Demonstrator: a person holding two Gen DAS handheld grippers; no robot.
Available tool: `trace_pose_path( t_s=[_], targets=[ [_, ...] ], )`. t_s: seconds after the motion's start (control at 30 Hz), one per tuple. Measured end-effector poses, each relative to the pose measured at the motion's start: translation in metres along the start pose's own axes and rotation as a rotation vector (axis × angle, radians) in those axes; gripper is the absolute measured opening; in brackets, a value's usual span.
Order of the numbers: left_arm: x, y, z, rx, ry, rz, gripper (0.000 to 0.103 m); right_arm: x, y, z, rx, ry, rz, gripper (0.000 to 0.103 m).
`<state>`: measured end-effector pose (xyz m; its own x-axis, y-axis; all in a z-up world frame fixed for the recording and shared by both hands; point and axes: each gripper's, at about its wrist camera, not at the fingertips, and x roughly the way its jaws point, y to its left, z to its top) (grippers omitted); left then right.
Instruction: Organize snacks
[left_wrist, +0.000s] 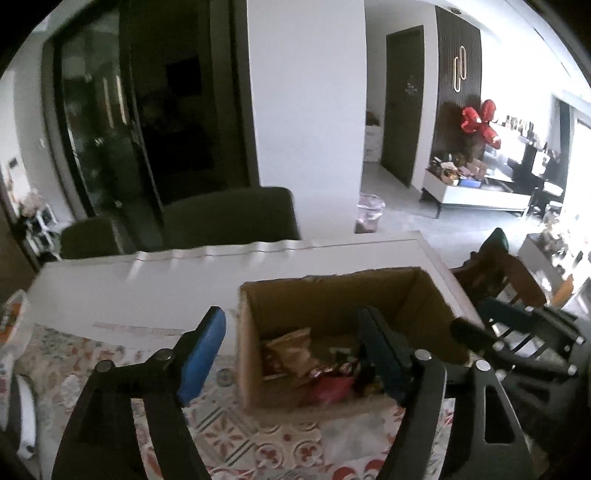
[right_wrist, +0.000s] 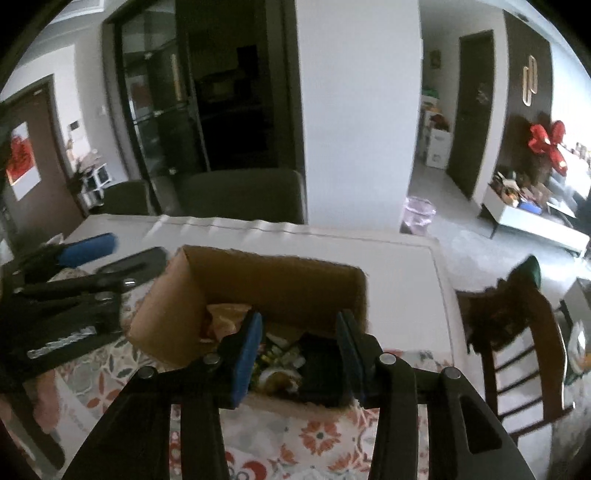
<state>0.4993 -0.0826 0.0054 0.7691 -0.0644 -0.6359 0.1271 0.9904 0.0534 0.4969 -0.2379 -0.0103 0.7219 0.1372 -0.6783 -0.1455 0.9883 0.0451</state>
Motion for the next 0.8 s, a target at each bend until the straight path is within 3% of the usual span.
trace_pose_path(
  t_s=[0.07,0.13,0.23,0.4,0.8],
  targets=[
    [-0.018,0.000,-0.011,0.005,-0.021,0.041,0.082,-0.012,-0.001,-0.007,0.010,-0.013,-0.010,0.044],
    [-0.033,0.001,-0.020,0.003,-0.037,0.065,0.085,-0.026,0.000,-0.015,0.017,-0.029,-0.019,0.063],
    [-0.067,0.001,-0.040,-0.002,-0.081,0.110,0.092,-0.057,0.002,-0.031,0.034,-0.094,-0.052,0.075],
    [-0.117,0.000,-0.067,-0.005,-0.131,0.143,0.102,-0.102,0.009,-0.053,0.050,-0.153,-0.060,0.087],
    [-0.212,0.002,-0.139,0.026,-0.151,0.139,0.103,-0.189,0.036,-0.125,0.033,-0.173,-0.116,0.088]
  ],
)
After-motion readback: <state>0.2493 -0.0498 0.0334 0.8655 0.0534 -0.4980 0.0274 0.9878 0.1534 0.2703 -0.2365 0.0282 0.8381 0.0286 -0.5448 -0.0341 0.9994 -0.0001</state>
